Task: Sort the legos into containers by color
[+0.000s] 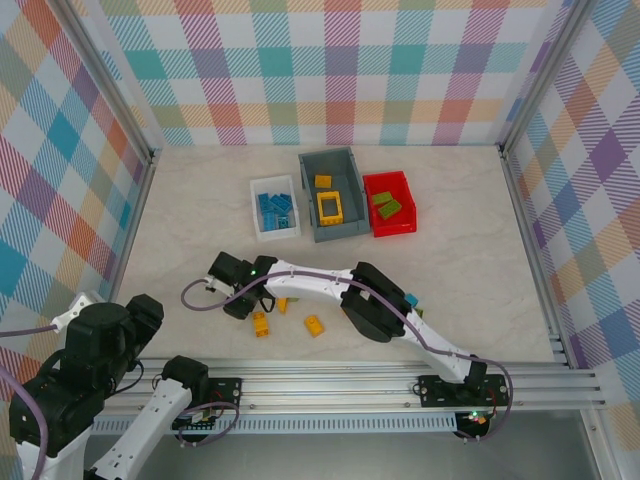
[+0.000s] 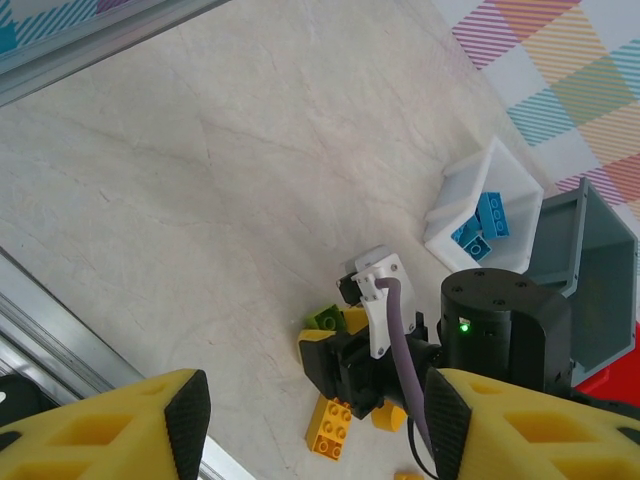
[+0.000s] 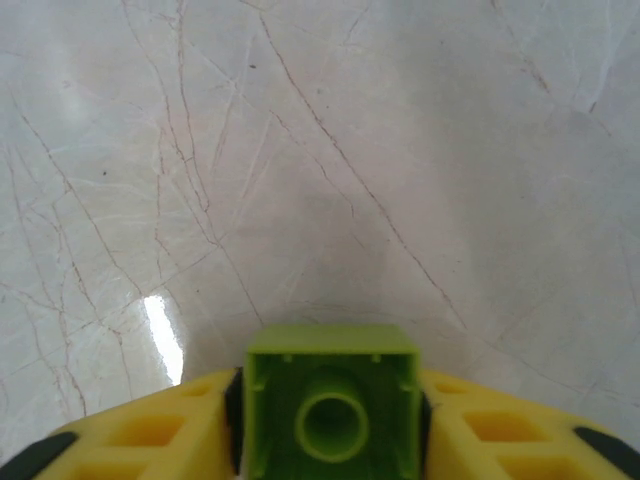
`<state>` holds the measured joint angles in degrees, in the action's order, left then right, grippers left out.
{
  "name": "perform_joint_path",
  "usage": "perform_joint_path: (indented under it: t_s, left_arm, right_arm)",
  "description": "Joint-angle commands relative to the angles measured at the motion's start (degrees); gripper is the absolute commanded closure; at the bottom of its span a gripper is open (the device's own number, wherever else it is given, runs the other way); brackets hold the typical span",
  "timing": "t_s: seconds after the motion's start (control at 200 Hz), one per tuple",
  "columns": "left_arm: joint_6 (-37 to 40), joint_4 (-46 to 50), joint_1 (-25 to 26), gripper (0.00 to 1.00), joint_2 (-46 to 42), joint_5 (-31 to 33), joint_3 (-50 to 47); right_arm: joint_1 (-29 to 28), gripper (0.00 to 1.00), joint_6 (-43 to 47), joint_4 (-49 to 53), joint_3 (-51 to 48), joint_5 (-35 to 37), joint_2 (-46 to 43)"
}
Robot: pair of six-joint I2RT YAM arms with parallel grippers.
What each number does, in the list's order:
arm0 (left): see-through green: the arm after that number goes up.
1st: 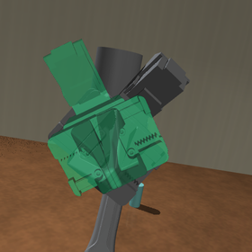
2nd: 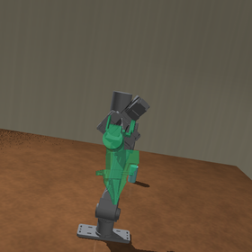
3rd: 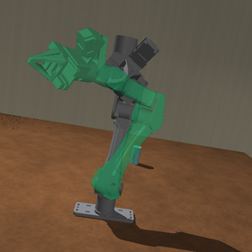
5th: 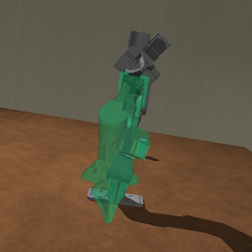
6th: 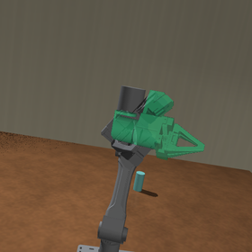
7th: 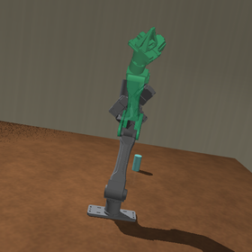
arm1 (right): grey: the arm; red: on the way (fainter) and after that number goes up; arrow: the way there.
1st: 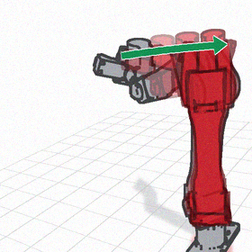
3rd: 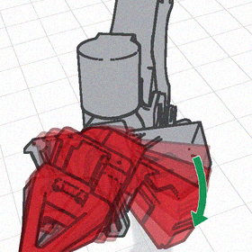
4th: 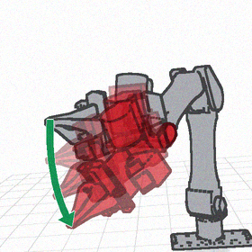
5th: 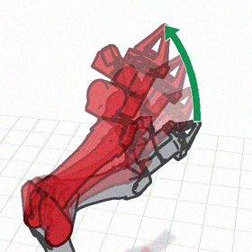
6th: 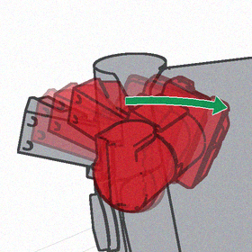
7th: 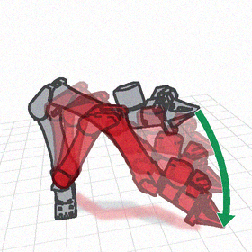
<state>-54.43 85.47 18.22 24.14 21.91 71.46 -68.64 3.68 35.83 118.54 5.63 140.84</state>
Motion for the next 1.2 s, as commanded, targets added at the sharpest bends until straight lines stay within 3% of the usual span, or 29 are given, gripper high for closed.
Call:
perform_joint_path:
  t_s: [0.0,0.125,0.34,0.5,0.56,0.635,0.715,0.805,0.905,1.195]
  left_arm:
    - [0.7,0.0,-0.2,0.4,-0.5,-1.1,0.5]
    - [3.5,-4.1,-0.2,0.4,-0.4,-5.3,-0.7]
    - [6.8,-17.6,-0.2,0.4,3.0,-21.7,-5.9]
    - [7.2,-30.8,-0.1,0.4,12.5,-36.8,-8.2]
    - [6.6,-35.5,0.9,0.41,16.8,-39.3,-8.6]
    - [6.5,-40.4,5.4,0.41,21.8,-37.1,-7.6]
    - [7.3,-45.1,14.1,0.41,28.1,-30.9,-5.6]
    - [8.7,-51.0,25.0,0.41,36.2,-23.6,-3.5]
    - [11.2,-54.0,33.8,0.4,44.9,-16.1,0.6]
    - [20.1,-58.3,44.4,0.37,61.8,-4.0,13.3]
  right_arm:
    - [-0.6,0.59,-0.8,0.1,0.0,-0.5,-1.9]
    - [-0.1,0.61,-2.4,-2.7,-4.2,-0.3,-8.2]
    - [4.6,0.62,-8.1,-7.6,-17.1,-0.6,-24.7]
    - [14.3,0.62,-13.8,-9.1,-31.4,-0.9,-40.1]
    - [19.5,0.62,-16.0,-8.5,-36.1,-0.8,-44.9]
    - [26.5,0.62,-19.1,-7.2,-40.9,-0.5,-49.4]
    - [33.9,0.61,-22.8,-4.9,-43.4,-0.3,-51.3]
    - [40.3,0.61,-26.6,-1.9,-42.9,0.7,-50.0]
    - [45.4,0.61,-30.1,1.2,-39.3,0.5,-45.5]
    - [51.2,0.6,-35.7,6.7,-23.8,-0.7,-29.2]
